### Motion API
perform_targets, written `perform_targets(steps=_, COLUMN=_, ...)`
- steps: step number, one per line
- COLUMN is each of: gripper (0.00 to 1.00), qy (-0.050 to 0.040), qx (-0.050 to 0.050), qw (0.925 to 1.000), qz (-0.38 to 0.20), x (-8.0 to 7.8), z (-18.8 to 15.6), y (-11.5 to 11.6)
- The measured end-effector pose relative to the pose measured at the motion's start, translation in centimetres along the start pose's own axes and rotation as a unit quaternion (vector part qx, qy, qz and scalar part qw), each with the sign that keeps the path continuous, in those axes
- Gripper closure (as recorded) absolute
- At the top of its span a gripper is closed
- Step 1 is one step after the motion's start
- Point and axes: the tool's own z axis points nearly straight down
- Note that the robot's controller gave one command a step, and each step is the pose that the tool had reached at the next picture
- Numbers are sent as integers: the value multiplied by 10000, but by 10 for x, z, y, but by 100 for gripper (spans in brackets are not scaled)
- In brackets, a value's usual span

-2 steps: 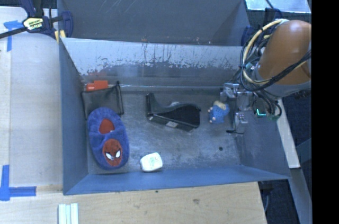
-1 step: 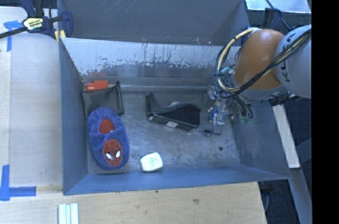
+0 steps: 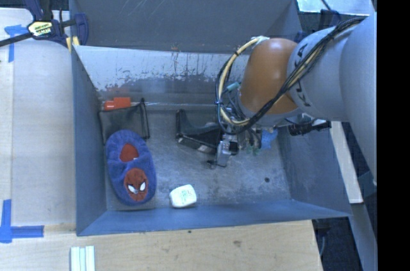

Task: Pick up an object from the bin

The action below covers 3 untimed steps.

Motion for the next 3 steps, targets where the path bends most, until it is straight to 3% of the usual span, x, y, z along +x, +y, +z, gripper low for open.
perform_targets(steps=1, gripper=100, qy=-32, qx=9, qw=10000, qz=21, x=-3, z=-2, y=-5)
perform_targets(steps=2, gripper=100, qy=-31, qx=9, qw=9999, qz=-125, x=-48, z=-58, y=26)
perform_targets(steps=3, gripper=100, qy=-38, qx=13, qw=9815, qz=-1915, x=0, z=-1, y=20)
